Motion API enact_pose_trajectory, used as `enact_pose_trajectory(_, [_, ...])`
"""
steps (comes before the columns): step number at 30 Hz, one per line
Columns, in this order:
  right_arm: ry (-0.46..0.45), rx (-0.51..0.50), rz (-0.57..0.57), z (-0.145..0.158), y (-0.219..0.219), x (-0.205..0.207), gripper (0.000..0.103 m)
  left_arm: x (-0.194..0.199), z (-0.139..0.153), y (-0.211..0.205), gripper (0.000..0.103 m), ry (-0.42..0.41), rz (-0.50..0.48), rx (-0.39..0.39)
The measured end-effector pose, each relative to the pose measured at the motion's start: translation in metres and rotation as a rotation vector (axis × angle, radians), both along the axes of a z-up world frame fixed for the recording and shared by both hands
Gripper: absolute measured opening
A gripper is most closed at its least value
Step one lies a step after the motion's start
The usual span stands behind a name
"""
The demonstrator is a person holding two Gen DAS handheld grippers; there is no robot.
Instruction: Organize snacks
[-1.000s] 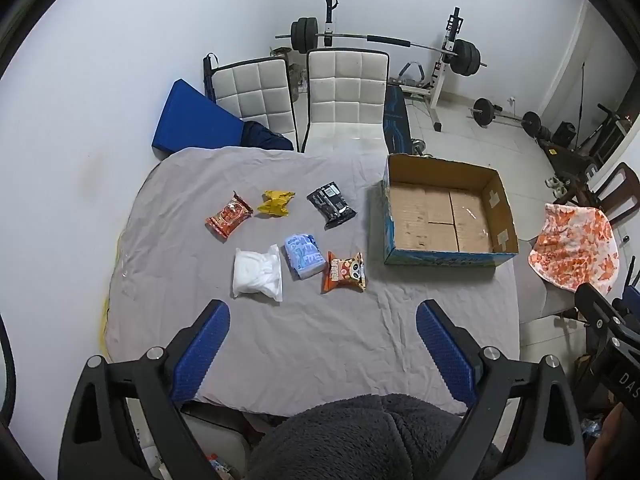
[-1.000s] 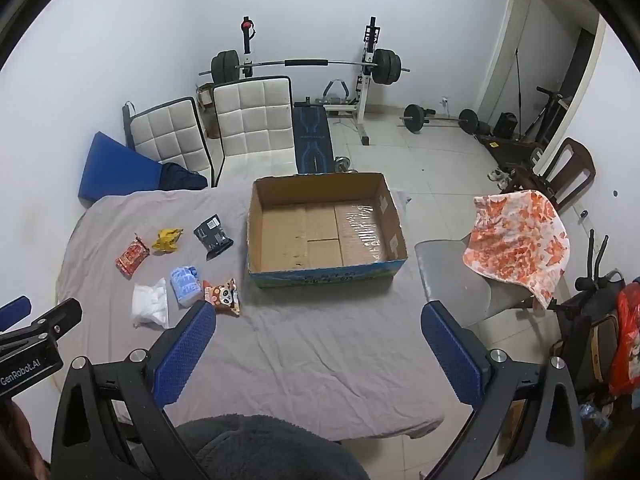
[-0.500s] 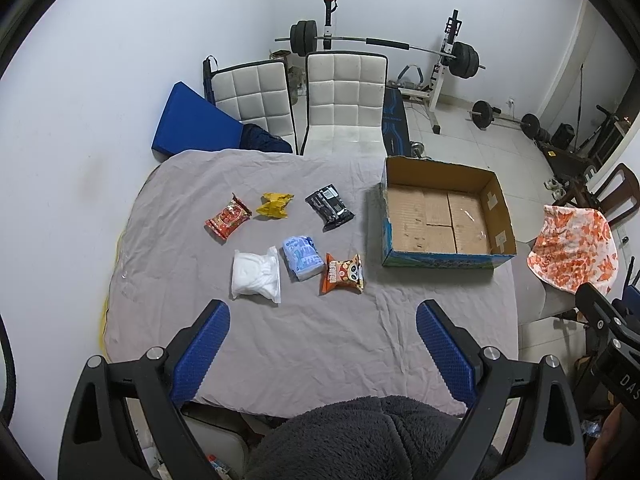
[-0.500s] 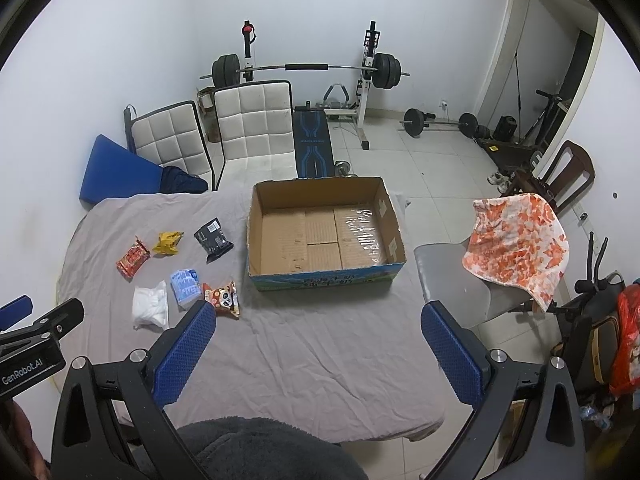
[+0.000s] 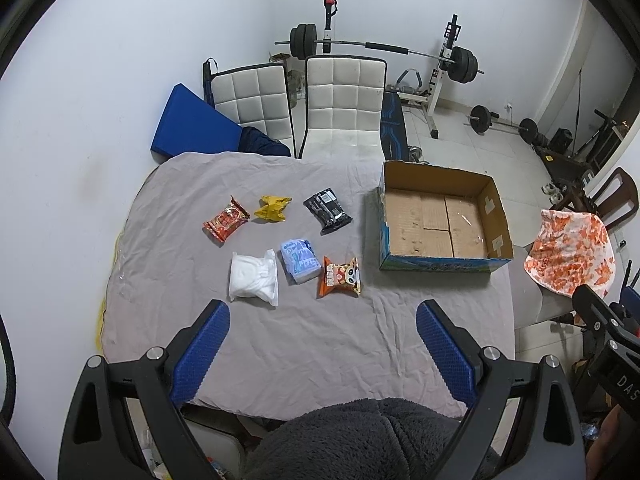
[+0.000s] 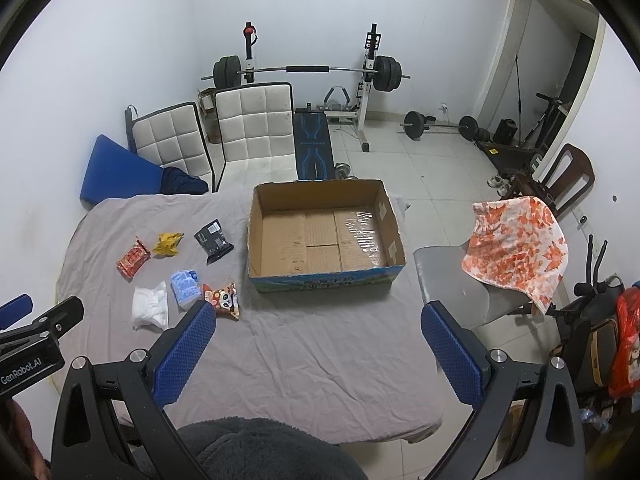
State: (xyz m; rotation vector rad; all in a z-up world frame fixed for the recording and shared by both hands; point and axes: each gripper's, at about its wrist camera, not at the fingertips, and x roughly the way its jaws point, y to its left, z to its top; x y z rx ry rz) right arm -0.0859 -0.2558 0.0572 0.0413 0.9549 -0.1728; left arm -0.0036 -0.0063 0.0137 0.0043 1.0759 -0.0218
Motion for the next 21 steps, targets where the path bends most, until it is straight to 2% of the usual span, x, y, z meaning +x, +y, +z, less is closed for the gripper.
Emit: enact_pose_trajectory(21, [-0.015,-0.005,0.017,0.0008,0.007,-0.0003,0.103,-0.0003,0.0059,-0.0069,0.096,-0.017,-0.024,-0.01])
